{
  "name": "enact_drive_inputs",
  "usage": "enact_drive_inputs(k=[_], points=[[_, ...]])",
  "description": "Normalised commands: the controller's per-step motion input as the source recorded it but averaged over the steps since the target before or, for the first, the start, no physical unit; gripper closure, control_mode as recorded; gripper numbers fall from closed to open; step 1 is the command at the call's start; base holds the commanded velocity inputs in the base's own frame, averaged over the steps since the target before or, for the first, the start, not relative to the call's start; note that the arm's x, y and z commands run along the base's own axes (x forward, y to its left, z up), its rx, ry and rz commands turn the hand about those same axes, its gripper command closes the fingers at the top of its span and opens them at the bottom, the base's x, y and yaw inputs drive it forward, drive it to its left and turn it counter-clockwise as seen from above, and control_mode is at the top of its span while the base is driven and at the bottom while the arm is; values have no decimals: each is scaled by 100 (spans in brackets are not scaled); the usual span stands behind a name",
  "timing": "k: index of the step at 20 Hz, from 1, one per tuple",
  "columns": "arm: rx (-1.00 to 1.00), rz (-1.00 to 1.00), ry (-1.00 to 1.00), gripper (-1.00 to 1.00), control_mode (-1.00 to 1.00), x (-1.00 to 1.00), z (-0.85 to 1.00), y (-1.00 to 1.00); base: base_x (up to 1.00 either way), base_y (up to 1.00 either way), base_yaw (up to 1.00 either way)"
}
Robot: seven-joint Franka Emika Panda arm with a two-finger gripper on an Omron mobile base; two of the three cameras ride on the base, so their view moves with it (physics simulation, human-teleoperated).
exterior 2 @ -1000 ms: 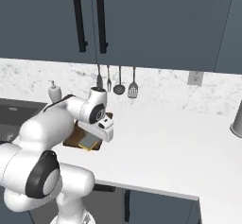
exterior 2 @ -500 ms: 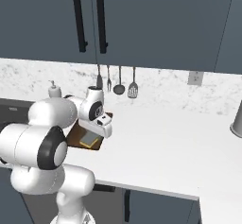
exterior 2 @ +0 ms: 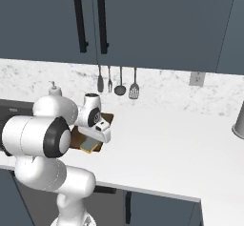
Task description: Pick up the sponge from the counter and clean the cutting board by briefly scrubbing or pressing down on the cutting board. Once finished, release the sponge.
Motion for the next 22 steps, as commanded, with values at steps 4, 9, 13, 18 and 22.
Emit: enact_drive_inputs(k=[4,9,13,18,22], points=[[0,12,0,100,-100,19,-24,0,0,0,0],[0,9,0,100,-100,21,-23,0,0,0,0],[0,7,0,100,-100,6,0,-6,0,0,0],[0,4,0,100,-100,1,0,-9,0,0,0],[-4,5,0,100,-100,0,-23,0,0,0,0]])
